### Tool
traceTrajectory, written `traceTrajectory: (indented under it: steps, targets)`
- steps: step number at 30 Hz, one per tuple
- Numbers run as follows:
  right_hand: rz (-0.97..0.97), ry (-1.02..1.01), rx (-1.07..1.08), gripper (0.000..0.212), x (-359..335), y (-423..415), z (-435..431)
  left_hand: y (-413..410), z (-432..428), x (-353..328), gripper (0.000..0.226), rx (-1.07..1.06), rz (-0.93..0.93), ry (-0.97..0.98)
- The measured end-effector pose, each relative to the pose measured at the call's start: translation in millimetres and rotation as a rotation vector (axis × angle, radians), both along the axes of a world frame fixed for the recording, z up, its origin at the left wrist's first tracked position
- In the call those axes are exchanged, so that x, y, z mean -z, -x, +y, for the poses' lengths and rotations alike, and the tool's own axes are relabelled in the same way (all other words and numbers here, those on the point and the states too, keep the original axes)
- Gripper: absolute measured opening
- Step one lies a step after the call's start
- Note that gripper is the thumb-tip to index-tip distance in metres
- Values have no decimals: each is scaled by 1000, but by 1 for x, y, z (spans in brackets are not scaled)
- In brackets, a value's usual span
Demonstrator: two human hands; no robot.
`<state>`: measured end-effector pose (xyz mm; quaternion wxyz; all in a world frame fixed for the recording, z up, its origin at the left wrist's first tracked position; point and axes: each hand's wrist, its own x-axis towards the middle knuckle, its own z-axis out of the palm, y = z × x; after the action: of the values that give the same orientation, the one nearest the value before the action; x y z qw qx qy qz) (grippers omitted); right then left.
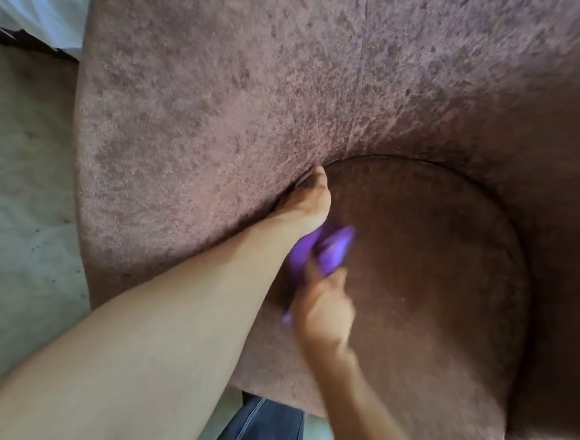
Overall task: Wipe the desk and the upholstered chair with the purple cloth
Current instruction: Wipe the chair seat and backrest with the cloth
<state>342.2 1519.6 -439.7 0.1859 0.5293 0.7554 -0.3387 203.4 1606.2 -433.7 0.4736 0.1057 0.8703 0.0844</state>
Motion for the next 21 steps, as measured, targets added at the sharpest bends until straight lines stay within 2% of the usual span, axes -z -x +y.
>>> traceTrajectory:
  steps: [1,3,6,8,10,12,14,17,21]
  targets:
    - [-3,80,-130,63,-3,1,-23,0,0,0,82,7,0,-5]
    - [-14,151,-231,63,-3,-3,-35,2,-3,3,79,20,-41,-23]
    - [-39,48,-300,76,-5,-26,16,3,-9,7,81,57,-88,-15]
    - [-133,-59,-173,82,0,-57,78,4,-10,7,82,85,-80,21]
    - [-217,-224,80,70,3,-97,142,3,-10,5,84,121,-64,62]
    - [-272,-329,204,59,6,-118,171,0,-8,4,87,159,-40,106]
    - [-231,-327,249,60,11,-112,153,-3,-8,4,88,194,-20,136]
    - [-111,-198,324,55,19,-89,66,-6,-12,8,87,242,-19,145]
    - [5,31,-37,52,1,-93,-45,-6,-22,12,84,310,-31,153]
